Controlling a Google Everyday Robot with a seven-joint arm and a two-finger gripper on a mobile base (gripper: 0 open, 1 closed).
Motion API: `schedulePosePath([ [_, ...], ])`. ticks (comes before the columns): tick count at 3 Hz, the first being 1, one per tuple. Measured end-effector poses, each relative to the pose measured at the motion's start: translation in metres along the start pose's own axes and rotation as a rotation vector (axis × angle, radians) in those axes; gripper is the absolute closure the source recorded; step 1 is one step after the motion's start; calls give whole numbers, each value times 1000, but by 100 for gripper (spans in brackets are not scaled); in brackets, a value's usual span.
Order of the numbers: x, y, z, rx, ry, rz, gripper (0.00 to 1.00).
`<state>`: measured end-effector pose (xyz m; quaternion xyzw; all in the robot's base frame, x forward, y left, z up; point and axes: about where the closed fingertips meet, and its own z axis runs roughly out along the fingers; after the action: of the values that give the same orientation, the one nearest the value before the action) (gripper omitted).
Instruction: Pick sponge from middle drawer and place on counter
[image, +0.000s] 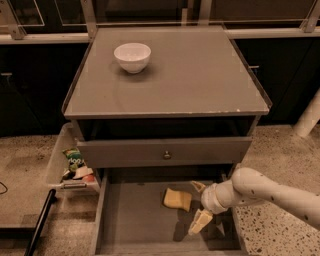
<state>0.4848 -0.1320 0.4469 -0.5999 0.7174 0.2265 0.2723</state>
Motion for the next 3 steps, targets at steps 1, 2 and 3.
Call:
schedulePosePath([
  [1, 13, -7, 25, -17, -76, -3, 0],
  [2, 22, -15, 44, -30, -116, 3, 0],
  [3, 29, -27, 63, -37, -119, 4, 0],
])
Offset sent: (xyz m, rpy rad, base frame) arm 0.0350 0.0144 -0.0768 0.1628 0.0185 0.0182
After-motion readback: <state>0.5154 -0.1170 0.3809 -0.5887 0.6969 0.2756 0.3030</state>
